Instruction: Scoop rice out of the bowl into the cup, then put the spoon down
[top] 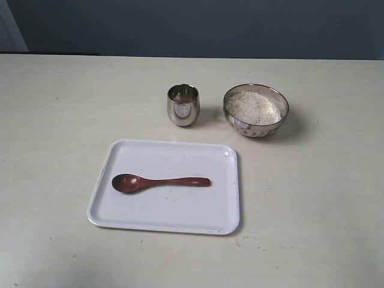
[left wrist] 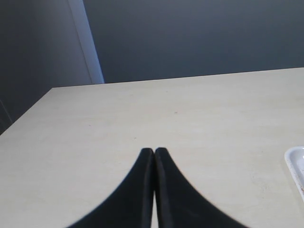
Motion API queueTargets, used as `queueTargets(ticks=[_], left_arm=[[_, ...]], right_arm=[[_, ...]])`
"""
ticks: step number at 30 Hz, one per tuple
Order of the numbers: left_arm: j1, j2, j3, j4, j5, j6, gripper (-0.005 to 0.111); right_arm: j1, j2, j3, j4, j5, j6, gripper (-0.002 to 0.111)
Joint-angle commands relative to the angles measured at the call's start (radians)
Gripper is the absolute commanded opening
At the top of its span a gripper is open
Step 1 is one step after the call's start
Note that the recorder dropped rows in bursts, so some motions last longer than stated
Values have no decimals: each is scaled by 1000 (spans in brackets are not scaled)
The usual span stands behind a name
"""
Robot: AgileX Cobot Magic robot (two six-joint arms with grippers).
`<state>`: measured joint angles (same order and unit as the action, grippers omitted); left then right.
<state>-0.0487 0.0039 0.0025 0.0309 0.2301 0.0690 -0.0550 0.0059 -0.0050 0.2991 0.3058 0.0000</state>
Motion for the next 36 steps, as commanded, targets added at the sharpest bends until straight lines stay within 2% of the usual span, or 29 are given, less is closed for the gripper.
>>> queueTargets(ticks=[1,36], left_arm=[[-2,-4,-3,1,-13,-2,0],[-2,-4,-3,1,-13,-2,0]], right_arm=[[-7,-6,5,3,13,-6,0],[-7,-6,5,28,9,0,0]])
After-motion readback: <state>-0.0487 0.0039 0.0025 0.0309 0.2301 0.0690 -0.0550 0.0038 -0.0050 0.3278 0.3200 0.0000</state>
